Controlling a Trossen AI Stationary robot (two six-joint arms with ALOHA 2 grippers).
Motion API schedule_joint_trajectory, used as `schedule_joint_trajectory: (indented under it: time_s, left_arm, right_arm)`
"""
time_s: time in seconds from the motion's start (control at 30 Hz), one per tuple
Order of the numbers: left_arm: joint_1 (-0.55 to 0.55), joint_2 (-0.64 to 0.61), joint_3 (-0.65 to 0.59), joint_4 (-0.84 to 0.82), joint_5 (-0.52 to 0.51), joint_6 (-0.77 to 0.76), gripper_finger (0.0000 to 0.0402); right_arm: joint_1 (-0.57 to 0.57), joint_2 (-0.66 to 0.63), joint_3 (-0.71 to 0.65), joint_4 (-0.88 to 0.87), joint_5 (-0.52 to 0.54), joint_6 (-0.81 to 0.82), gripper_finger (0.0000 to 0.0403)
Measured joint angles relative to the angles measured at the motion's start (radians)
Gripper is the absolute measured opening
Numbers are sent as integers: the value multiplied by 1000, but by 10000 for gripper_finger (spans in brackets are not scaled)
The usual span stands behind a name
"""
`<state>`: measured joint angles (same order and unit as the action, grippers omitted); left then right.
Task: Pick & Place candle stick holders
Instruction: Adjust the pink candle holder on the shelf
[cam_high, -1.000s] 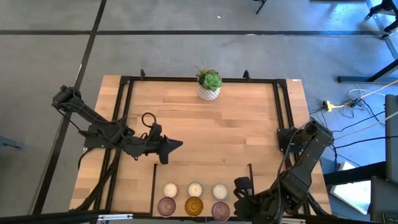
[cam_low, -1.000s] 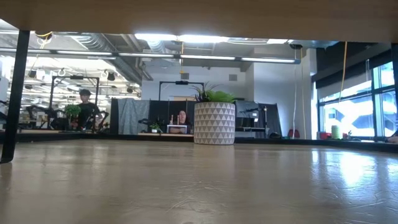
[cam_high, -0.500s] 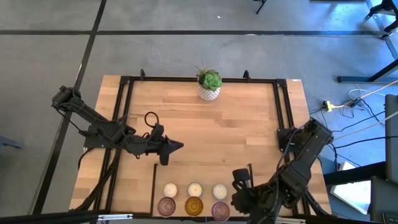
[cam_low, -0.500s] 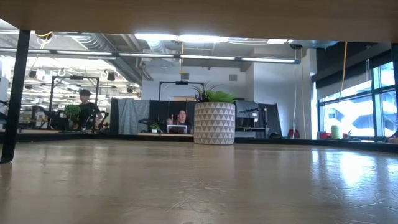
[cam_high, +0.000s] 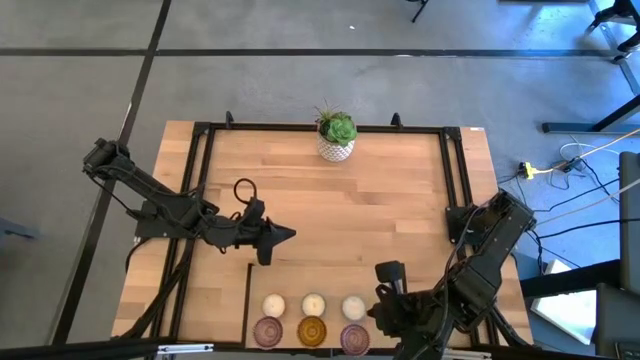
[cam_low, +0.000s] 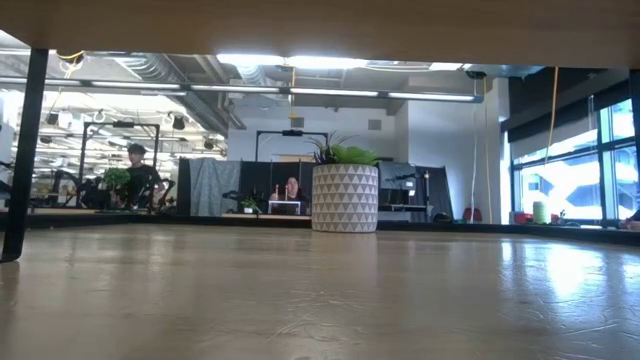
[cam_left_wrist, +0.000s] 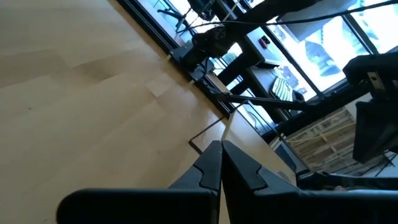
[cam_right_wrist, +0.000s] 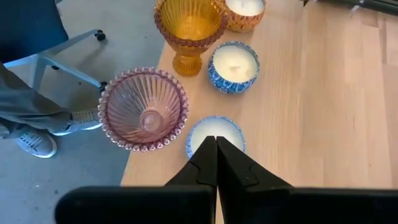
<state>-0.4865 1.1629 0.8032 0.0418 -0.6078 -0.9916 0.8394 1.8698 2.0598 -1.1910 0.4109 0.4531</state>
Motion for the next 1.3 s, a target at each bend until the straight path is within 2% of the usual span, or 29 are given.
schedule_joint_trajectory:
  time_s: [0.2,0.33,0.43,0.53,0.63,0.9,1.1,1.3]
  left_arm:
    - [21,0,0,0,33,0,2]
    - [29,0,0,54,52,9,2]
    - [1,1,55,98,36,117,2]
    - [-42,25,185,55,-18,239,2]
    - [-92,90,379,-52,-75,360,2]
    - [-189,411,932,-454,-107,480,2]
    - [-238,653,1206,-681,-12,508,2]
    - [-245,800,1334,-742,180,554,2]
  right_arm:
    - [0,0,0,-12,-3,11,0]
    - [-2,0,0,-116,32,137,0]
    - [-2,0,0,-208,93,236,0]
    - [-2,0,0,-261,137,279,0]
    - [-3,0,0,-265,148,301,0]
    - [-11,0,0,-248,166,364,0]
    - [-14,0,0,-241,220,464,0]
    - [-43,0,-1,-199,213,510,0]
